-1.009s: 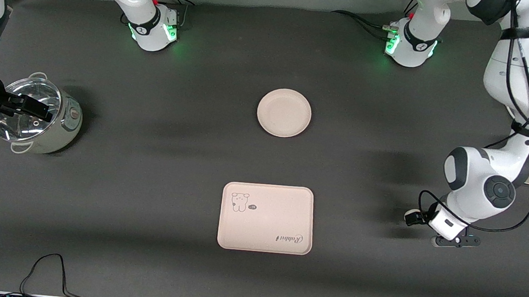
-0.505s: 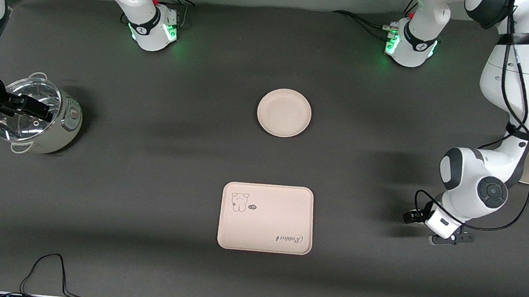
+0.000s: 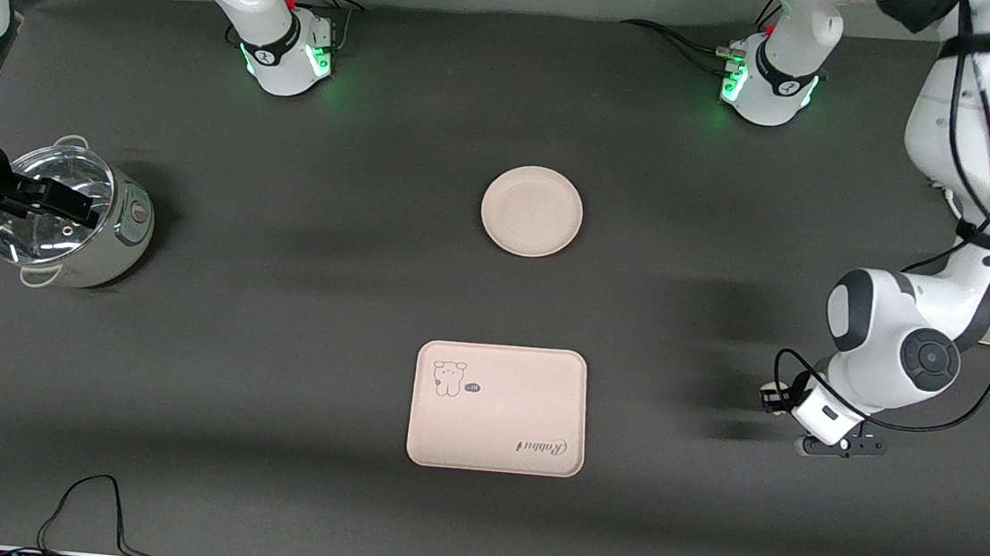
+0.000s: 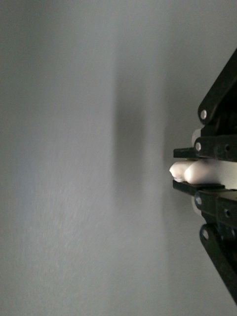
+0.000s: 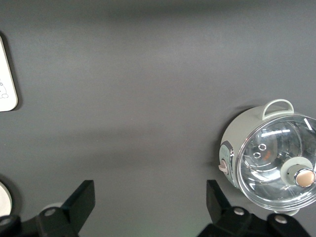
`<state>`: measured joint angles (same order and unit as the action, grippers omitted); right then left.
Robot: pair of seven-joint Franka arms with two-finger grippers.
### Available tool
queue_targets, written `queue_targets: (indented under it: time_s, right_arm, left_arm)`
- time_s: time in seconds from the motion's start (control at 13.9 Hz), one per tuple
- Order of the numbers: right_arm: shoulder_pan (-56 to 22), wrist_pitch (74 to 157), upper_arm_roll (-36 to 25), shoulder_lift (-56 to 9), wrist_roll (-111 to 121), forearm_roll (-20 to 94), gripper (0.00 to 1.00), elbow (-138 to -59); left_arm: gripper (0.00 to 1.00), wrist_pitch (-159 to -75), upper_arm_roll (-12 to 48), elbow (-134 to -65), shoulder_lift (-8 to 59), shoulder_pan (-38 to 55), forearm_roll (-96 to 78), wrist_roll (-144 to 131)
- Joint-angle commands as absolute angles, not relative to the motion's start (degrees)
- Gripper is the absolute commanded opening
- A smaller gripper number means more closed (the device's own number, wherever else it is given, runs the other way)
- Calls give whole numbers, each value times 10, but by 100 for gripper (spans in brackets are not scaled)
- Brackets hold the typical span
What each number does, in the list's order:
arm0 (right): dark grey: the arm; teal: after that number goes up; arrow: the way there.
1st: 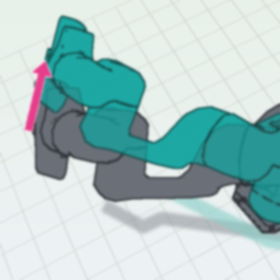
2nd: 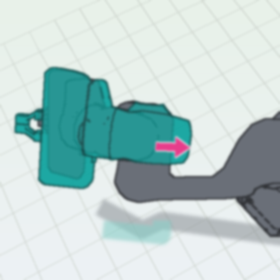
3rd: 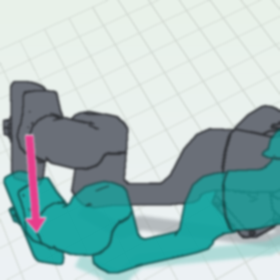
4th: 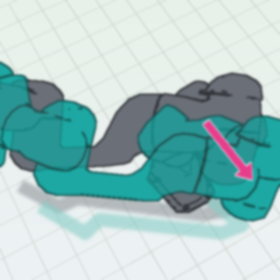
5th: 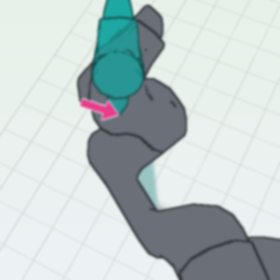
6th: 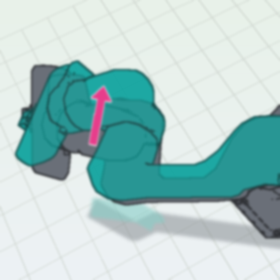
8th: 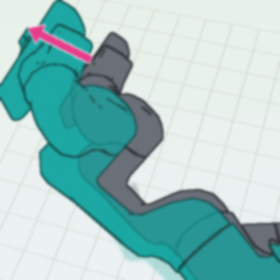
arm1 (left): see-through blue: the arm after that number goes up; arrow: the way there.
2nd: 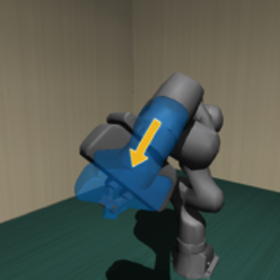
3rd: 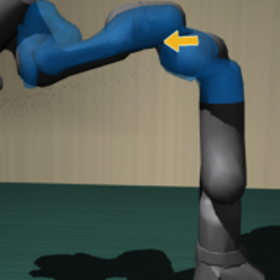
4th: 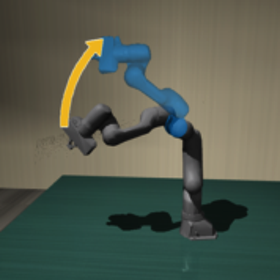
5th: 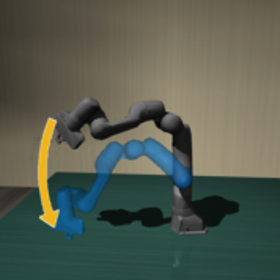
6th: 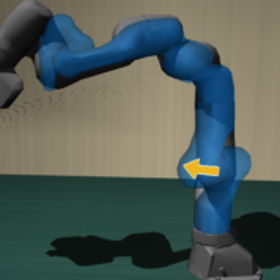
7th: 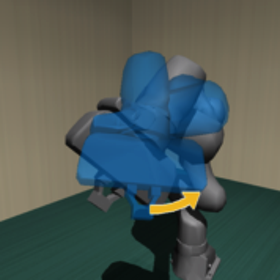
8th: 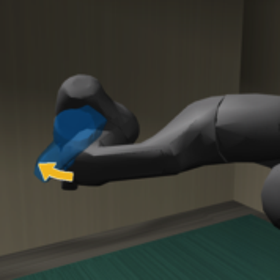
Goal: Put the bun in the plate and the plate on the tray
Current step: 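Carry the bun with the left gripper over the white plate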
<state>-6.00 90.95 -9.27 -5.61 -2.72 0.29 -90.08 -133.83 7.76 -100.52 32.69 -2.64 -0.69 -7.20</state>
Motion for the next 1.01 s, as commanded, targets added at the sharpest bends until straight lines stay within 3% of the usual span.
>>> queue_targets:
  time_s: [0.0, 0.29, 0.5, 0.65, 0.94]
  right_arm:
    - [-61, 906, -94, -50, -20, 4, 100, -905]
    - [-61, 906, -94, -49, -20, 4, 100, -905]
    - [-61, 905, -94, -47, -20, 4, 100, -905]
    - [-61, 905, -94, -47, -19, 4, 100, -905]
    - [-61, 905, -94, -47, -19, 4, 100, -905]
  left_arm:
    - [0, -1234, 125, -1030, 215, -22, -35, -120]
    - [0, -1200, 215, -1083, 99, 16, -42, -261]
    - [0, -1246, 217, -1148, 56, 135, -19, -430]
    - [0, -1294, 218, -1186, 64, 203, 45, -549]
    - [0, -1348, 218, -1200, 154, 293, 149, -742]
